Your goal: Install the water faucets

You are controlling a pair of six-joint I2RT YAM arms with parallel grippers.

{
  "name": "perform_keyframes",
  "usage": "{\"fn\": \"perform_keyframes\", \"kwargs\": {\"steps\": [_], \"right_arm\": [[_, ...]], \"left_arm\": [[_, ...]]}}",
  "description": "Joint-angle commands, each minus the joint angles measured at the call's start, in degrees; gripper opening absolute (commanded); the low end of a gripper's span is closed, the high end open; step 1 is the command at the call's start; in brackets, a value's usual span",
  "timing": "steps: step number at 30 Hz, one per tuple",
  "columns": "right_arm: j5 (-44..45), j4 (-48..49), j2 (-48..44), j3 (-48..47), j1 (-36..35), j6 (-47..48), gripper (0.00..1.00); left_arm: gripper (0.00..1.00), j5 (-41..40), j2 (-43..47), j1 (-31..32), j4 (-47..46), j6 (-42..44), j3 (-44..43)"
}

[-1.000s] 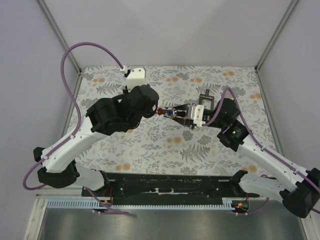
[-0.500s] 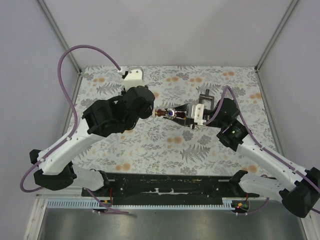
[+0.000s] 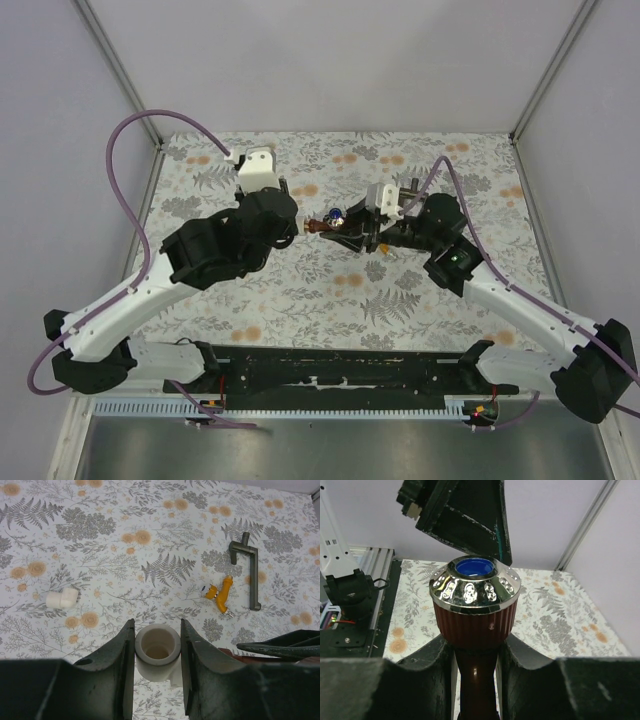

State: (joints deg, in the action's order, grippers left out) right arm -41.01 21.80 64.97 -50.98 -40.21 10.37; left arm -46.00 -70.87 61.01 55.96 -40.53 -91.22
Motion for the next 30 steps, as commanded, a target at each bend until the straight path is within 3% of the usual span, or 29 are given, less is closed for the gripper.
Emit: {"fn": "perform_keyframes", "kwargs": {"steps": [1,13,30], "right_arm": [[3.48,5.27,1.83,0.44,-0.14,-10.27,0.0],[11.39,12.38,4.64,3.43,-0.22,-40.05,0.0],[17.37,20.2,10.09,7.03,-1.01,-69.94,0.0]], "left_arm": [[0.02,2.32,2.31,0.95,-14.73,-0.16,3.67],[0.02,1.79,10.92,1.13,-36.44,7.22,21.6],[0.02,5.04,17.52,3.85,-60.61,25.49,37.86]]}}
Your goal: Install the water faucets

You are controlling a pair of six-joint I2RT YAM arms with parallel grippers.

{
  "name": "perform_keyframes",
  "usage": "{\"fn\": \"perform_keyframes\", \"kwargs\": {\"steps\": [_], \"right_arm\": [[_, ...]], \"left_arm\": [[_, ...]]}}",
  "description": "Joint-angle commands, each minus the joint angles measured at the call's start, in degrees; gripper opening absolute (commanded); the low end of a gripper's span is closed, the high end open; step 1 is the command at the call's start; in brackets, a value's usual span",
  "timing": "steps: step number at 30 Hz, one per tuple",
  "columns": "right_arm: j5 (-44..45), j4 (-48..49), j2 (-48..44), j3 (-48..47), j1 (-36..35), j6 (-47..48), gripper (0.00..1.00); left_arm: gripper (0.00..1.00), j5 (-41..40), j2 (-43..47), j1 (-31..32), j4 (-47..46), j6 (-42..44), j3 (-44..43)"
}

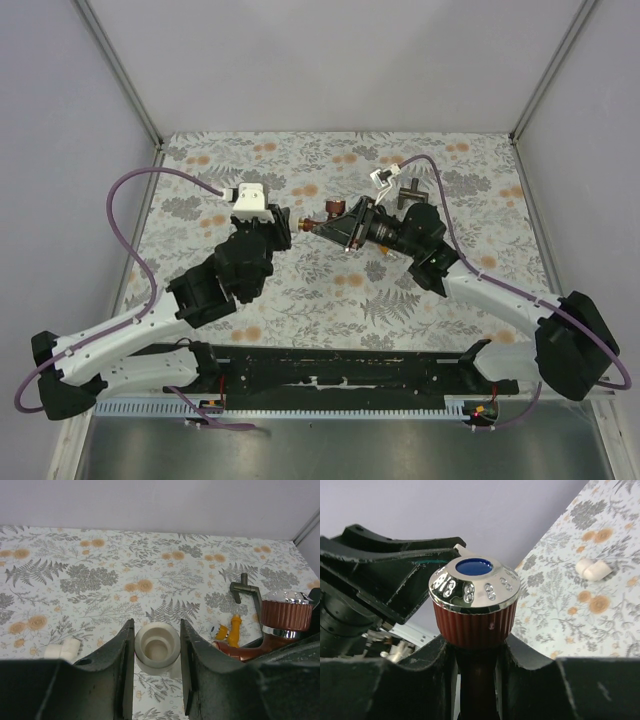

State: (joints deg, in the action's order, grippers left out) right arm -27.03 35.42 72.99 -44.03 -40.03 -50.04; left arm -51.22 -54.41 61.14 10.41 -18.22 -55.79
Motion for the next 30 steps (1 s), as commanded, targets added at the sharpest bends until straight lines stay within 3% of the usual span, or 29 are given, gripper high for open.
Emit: {"fn": "perform_keyframes", "kwargs": {"steps": [1,12,16,21,25,30], "right_arm": [[3.73,7.72,2.42,0.52,-1.19,-11.2,0.0],[11.11,23.63,7.78,5.71,-2.94,-30.36,0.0],[16.02,24.35,8.22,7.11,-4.44,-35.47,0.0],[20.87,22.94,8.04,8.35,-5.67,-39.51,0.0],[19.82,24.08,9.18,7.91,-5.67,-40.84,0.0],[20.61,29.26,11.73,9.66,-5.58,-41.19,0.0]], "left_arm": [[0.02,10.44,1.67,3.63,-16.47,4.06,3.66],[0.02,15.71,6.07,3.72,-27.11,9.95,11.49],[0.02,16.15,6.95,3.72,-30.45,11.45,13.25],[0.02,18.96,7.13,3.81,-32.56,13.12,14.04],[0.02,19.14,7.48,3.81,-33.62,14.52,15.01],[0.02,12.49,7.92,3.63,-33.53,13.65,16.24]]}}
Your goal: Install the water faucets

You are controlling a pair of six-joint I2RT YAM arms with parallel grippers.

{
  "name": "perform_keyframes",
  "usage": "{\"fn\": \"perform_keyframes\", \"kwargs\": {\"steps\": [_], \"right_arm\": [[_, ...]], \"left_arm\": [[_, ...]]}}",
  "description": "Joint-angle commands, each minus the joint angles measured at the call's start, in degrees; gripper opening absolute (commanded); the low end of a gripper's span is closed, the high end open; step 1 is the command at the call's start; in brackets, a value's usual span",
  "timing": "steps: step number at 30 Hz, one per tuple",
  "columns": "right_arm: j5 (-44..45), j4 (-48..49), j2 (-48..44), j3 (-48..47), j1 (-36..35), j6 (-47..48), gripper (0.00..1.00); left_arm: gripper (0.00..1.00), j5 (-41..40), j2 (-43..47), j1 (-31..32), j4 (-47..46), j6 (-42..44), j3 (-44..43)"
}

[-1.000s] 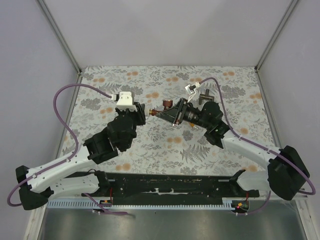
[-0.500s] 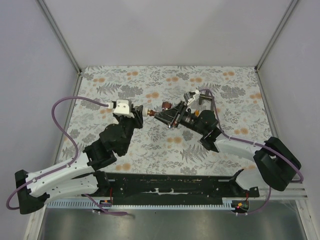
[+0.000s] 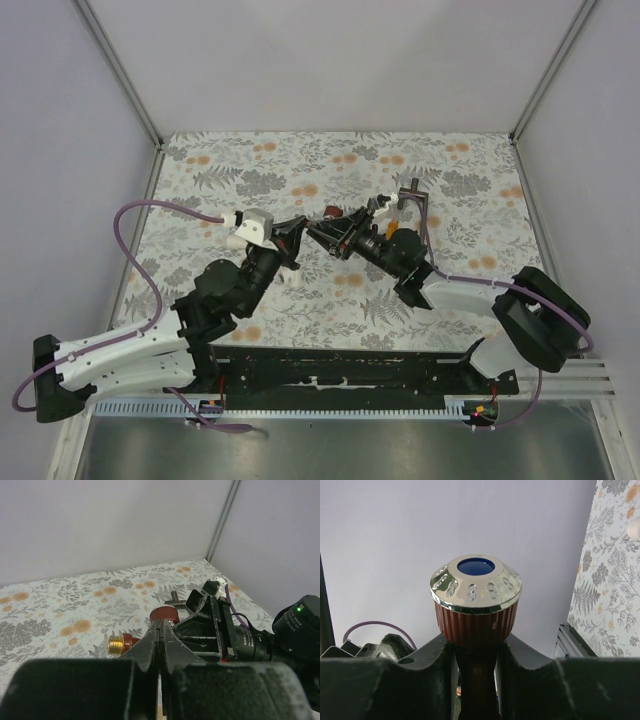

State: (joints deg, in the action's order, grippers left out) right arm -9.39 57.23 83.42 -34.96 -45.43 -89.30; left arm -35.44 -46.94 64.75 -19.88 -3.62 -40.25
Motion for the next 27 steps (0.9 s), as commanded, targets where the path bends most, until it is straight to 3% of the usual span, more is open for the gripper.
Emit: {"fn": "perform_keyframes", "kwargs": {"steps": [1,4,7,12,18,21,22,23,27], "right_arm": [[2.88,8.06,2.09,1.12,-0.01,-1.67,0.0],[1.31,9.74,4.82,2.61,1.21,2.53,0.0],[-0.97,9.83,6.23,4.98,3.67,8.06,0.0],[-5.29,-3.06,2.64,6.22,8.24,22.64,0.0],[-1.87,-30.91,-6.68,1.66,8.6,46.55,0.0],[0.68,-35.95,-9.58,0.86,8.6,52.54,0.0],[0.77,-36.83,-9.85,0.68,8.6,53.78,0.0],[0.86,-37.19,-10.03,0.68,8.6,54.66,0.0],[-0.45,-34.92,-9.68,1.82,8.6,55.46,0.0]], "left_arm": [[0.02,-5.32,0.18,0.02,-2.45,-1.48,0.79],[0.06,-13.93,-1.75,-0.68,1.31,-5.42,0.7],[0.14,-15.45,-2.98,-4.27,15.87,-15.94,-2.8],[0.33,-5.89,-5.36,-15.77,40.67,-33.27,-7.65],[0.64,3.7,-8.43,-25.45,59.49,-41.9,-9.41],[0.86,6.6,-11.15,-29.32,65.74,-43.84,-8.97],[0.87,7.74,-11.94,-30.55,66.89,-43.76,-8.62],[0.98,8.89,-12.91,-31.52,67.68,-43.76,-8.27],[1.0,10.92,-15.64,-34.95,68.75,-44.28,-7.3]]}}
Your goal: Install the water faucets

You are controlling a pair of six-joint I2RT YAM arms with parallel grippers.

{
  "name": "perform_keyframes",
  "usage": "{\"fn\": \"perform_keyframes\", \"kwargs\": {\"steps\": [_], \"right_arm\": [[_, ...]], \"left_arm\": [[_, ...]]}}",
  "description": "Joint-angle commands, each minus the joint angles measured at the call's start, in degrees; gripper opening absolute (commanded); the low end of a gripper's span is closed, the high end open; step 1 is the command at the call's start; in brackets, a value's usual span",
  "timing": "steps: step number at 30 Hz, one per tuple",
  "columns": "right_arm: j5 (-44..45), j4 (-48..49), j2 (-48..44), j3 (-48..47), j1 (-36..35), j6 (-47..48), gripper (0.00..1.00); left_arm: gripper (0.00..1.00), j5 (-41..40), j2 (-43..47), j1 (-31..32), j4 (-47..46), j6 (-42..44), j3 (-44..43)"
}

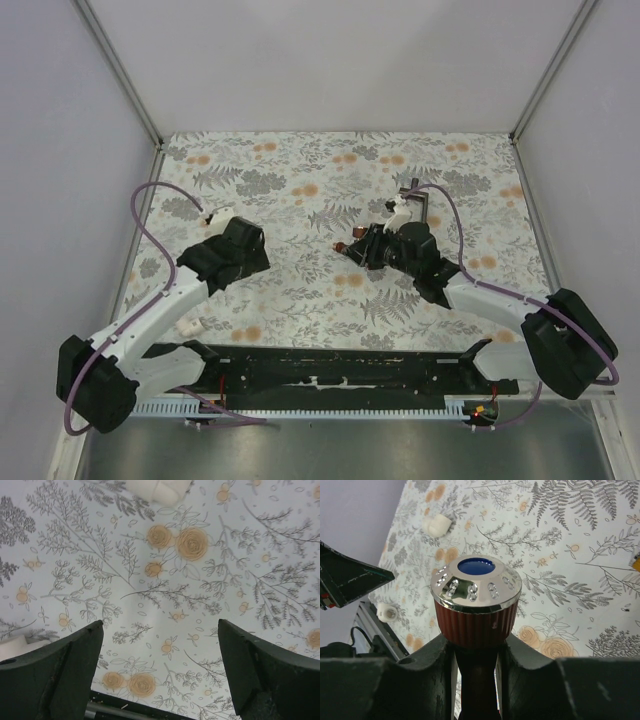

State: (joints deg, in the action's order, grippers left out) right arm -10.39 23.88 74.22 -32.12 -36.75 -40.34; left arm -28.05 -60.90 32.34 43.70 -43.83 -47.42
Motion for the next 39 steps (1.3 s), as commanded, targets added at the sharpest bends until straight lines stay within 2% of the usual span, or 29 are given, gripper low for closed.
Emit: {"fn": "perform_keyframes", "kwargs": {"steps": [1,8,18,22,27,39], "right_arm": [[0.2,-0.86,-0.3,-0.67,-0.07,6.67,0.0],[-2.0,2.05,-0.21,0.65,-0.07,8.96,0.0],[-4.28,5.47,-0.04,3.03,-0.07,14.23,0.0],[-1.92,6.09,-0.82,4.17,-0.68,17.65,0.0],[1.51,1.18,-4.95,4.26,-1.65,22.49,0.0],[7.22,0.2,-9.0,5.75,-6.14,26.45,0.0]], "left_arm": [[1.0,3.27,-2.11,-2.98,5.16,-4.15,-0.13],[1.0,6.34,-1.41,-9.3,6.65,-7.49,0.92],[1.0,7.67,0.26,-24.24,9.12,-10.22,4.09],[1.0,4.68,-0.44,-25.92,11.22,-10.57,2.77],[1.0,1.34,-1.15,-28.2,14.13,-11.71,1.71],[1.0,3.62,-4.84,-37.7,18.08,-18.57,4.0]]}}
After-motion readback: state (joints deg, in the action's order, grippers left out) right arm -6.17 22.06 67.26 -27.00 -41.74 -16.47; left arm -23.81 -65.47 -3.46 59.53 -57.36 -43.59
